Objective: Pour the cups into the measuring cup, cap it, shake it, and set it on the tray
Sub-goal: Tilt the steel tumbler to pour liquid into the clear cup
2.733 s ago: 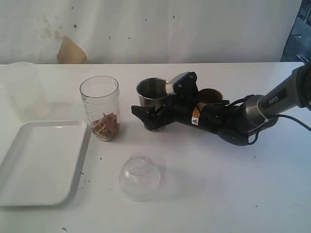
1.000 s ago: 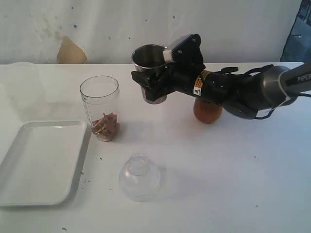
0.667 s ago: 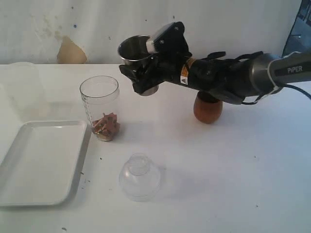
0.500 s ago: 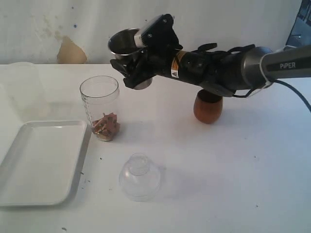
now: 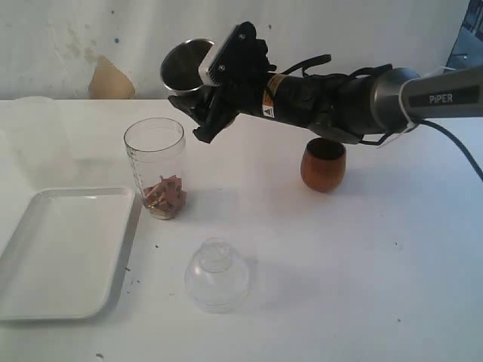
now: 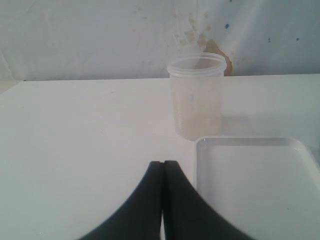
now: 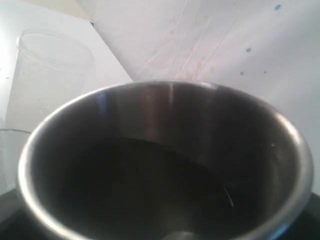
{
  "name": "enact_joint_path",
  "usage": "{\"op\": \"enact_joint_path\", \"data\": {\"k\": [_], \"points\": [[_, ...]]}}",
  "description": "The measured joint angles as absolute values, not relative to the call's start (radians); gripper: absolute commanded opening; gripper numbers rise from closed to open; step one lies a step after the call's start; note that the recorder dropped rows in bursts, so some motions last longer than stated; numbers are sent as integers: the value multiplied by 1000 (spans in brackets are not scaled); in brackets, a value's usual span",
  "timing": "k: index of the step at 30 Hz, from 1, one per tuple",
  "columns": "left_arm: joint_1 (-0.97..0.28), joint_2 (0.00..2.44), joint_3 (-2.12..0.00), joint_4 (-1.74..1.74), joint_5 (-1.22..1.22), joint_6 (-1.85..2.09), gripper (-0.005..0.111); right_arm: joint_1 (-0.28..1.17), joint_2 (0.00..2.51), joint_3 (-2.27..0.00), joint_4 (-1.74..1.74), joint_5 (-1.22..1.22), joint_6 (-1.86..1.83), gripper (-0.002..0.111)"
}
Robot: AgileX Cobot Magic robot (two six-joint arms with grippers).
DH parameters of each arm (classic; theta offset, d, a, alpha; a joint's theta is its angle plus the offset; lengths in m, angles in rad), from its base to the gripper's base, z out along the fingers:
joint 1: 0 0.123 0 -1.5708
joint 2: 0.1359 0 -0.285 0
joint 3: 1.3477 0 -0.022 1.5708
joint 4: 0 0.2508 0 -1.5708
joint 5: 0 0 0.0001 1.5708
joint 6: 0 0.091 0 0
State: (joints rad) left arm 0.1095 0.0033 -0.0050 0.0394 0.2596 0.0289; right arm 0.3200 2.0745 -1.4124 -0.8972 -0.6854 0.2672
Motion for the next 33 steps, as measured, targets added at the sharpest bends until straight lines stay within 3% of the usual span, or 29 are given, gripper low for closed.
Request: {"op": "enact_joint_path", "data": {"k": [33], "points": [[110, 3, -5, 39, 260, 29, 0, 361, 2102, -1486, -899, -593, -117, 0]]}}
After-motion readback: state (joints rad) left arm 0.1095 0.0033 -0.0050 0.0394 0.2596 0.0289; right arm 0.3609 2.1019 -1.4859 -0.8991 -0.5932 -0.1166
